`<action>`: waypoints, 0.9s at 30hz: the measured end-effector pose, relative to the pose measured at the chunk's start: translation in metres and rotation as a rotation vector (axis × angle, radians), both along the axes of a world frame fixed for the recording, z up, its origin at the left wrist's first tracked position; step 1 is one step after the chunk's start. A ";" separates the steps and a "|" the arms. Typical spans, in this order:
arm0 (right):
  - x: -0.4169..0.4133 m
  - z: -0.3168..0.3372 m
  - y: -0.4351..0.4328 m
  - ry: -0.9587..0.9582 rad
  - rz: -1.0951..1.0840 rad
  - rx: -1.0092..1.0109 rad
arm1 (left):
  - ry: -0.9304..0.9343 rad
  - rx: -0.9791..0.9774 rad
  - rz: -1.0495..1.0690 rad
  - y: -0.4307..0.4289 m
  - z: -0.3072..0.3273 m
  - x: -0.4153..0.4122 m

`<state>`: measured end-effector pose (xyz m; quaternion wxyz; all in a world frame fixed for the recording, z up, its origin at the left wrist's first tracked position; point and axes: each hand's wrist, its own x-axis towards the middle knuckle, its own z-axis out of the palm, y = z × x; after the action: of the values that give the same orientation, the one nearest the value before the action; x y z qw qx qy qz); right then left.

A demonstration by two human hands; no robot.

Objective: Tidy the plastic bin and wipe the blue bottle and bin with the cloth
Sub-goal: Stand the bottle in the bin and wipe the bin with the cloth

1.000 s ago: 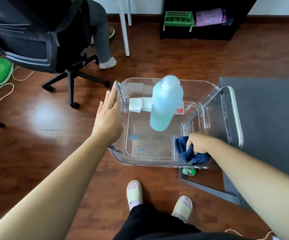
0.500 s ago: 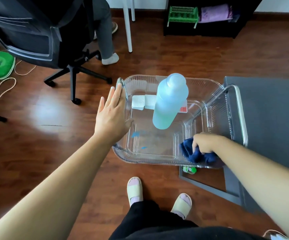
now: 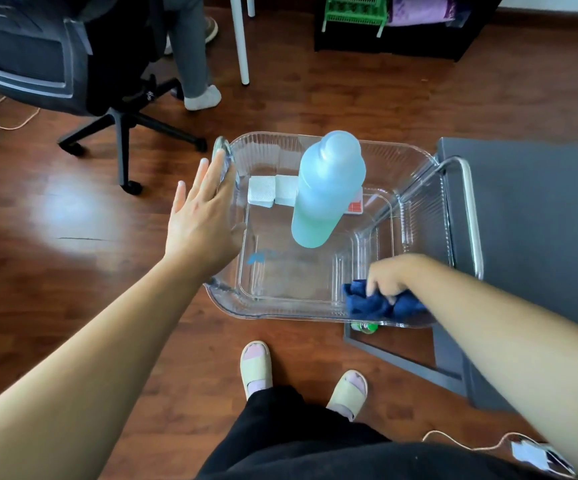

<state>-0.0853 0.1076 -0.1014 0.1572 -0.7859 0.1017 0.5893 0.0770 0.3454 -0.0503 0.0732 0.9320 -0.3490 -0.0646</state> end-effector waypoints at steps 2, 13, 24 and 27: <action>0.004 0.004 -0.021 -0.118 -0.096 -0.108 | -0.002 -0.004 -0.006 0.000 0.000 0.000; -0.019 -0.033 0.022 -0.388 -0.205 -0.038 | 0.060 -0.069 0.011 -0.001 0.002 -0.002; -0.011 -0.031 -0.007 -0.424 -0.214 -0.194 | 0.212 -0.366 0.052 0.000 0.001 0.000; -0.029 -0.028 0.010 -0.351 -0.270 -0.042 | 0.258 -0.434 0.051 0.000 0.001 0.000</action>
<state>-0.1146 0.1179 -0.1297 0.2337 -0.8588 0.1893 0.4147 0.0772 0.3455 -0.0492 0.3171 0.8870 -0.3190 -0.1046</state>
